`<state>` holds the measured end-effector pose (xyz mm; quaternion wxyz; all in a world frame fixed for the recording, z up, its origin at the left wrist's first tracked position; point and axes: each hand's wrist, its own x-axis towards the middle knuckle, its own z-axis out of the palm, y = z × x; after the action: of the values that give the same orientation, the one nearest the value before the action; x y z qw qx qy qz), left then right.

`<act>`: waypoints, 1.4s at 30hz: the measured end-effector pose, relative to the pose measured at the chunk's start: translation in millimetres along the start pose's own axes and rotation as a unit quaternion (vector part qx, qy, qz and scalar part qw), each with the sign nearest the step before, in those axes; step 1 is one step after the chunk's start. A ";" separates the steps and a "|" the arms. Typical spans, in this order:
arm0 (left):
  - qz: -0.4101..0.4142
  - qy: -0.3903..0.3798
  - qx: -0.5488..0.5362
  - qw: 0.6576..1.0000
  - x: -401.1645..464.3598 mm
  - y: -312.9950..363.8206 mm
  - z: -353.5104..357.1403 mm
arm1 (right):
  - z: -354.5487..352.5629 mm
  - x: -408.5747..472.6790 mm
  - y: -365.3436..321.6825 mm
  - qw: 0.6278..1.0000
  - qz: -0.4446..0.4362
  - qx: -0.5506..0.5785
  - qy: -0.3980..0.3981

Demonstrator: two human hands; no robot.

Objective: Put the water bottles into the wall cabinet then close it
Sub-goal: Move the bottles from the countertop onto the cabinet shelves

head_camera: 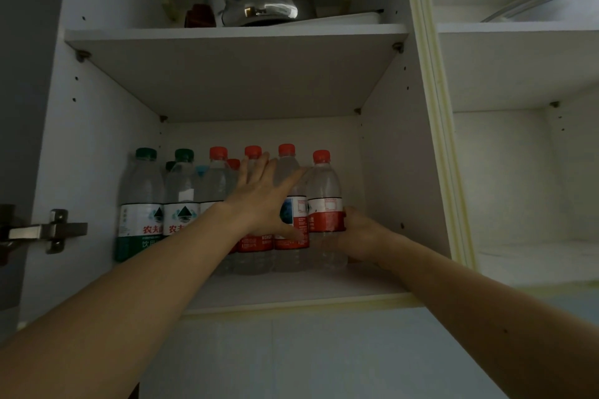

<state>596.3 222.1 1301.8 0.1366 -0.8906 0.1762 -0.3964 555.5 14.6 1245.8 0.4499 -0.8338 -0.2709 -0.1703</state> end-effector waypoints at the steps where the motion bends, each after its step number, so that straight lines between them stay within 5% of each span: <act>1: 0.001 0.004 -0.003 1.000 -2.3 1.3 -0.5 | 0.1 0.1 -0.5 1.000 0.003 -0.004 0.005; 5: 0.015 0.043 -0.040 0.998 -27.1 10.0 -12.6 | -1.3 -4.5 -8.3 0.998 0.023 -0.009 0.049; 10: -0.034 0.132 -0.191 0.972 -71.5 21.0 -52.1 | -3.2 -36.2 -22.3 0.964 -0.051 -0.076 0.250; 16: -0.102 0.166 -0.300 0.934 -148.5 67.2 -77.9 | 19.4 -112.6 -24.9 0.905 -0.268 -0.212 0.252; 19: -0.096 0.178 -0.332 0.921 -192.2 97.8 -80.1 | 34.3 -154.1 -12.9 0.904 -0.303 -0.209 0.217; 24: -0.094 0.129 -0.354 0.921 -257.4 145.5 -68.6 | 64.3 -224.3 26.0 0.959 -0.200 -0.171 0.109; 32: -0.091 -0.056 -0.423 0.900 -348.7 198.3 -7.4 | 103.6 -324.8 100.3 0.982 0.057 -0.174 -0.038; 42: -0.190 -0.386 -0.497 0.753 -448.5 337.8 102.2 | 116.7 -445.2 202.6 0.919 0.275 -0.190 -0.212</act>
<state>324.2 117.9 811.1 -0.3473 -0.9254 0.1080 0.1069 328.7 -110.9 814.9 0.2446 -0.9617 -0.0828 0.0921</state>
